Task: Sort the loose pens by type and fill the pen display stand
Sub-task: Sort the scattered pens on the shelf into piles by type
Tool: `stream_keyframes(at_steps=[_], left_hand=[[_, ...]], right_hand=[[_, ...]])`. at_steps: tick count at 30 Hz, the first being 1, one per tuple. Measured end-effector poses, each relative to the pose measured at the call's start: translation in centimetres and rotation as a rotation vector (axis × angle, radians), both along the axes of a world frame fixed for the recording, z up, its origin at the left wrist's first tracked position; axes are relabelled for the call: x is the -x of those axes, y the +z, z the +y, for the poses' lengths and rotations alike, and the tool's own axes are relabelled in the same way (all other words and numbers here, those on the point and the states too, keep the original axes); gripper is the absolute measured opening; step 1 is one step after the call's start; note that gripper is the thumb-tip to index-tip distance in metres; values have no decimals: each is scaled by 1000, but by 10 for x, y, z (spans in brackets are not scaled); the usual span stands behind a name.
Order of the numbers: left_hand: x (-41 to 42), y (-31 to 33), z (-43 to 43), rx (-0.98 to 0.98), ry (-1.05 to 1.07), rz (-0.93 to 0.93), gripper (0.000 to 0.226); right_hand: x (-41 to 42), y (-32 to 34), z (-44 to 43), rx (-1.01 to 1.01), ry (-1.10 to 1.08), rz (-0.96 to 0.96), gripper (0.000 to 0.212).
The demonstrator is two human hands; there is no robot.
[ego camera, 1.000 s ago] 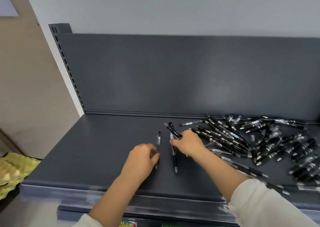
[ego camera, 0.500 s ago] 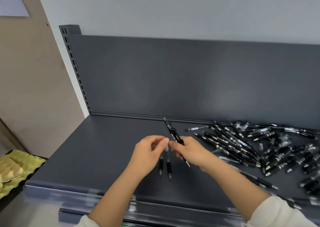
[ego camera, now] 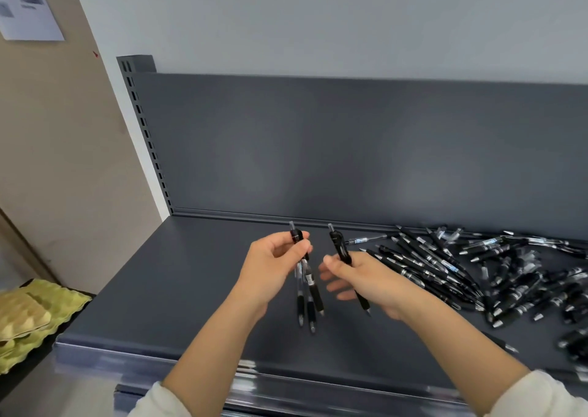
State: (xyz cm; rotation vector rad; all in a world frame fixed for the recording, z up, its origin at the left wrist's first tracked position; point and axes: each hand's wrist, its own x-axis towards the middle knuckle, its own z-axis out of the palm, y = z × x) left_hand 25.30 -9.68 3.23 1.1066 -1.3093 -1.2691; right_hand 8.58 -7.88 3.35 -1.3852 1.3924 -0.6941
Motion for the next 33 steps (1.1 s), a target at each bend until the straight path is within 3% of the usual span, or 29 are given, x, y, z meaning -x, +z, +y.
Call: stream_keyframes(at_steps=[3,7,14,19,23,26,28,33], left_hand=[[-1,5,4,94,0,-95,16],[0,12,9,181,-29,-138,18],[-4,11,15,22,-57,-87,9],[-8,14,16,135,-47,-137,9],[-18,20,5,120,41,-132,17],[-38,22,-9,83,175,-119,21],[-51,23,-16,88,264,-250,19],[-58,-1,-28,121,214,-914,27]], right_hand=[[-4,6,1,25,30,89,15],[-14,9,0,204,65,371,12],[-35,16,7,353,80,418,7],[-37,17,6,375,137,385,23],[-21,18,10,319,146,344,61],[11,10,15,291,31,365,58],[37,2,19,272,-48,429,50],[92,-19,36,189,-198,555,36]])
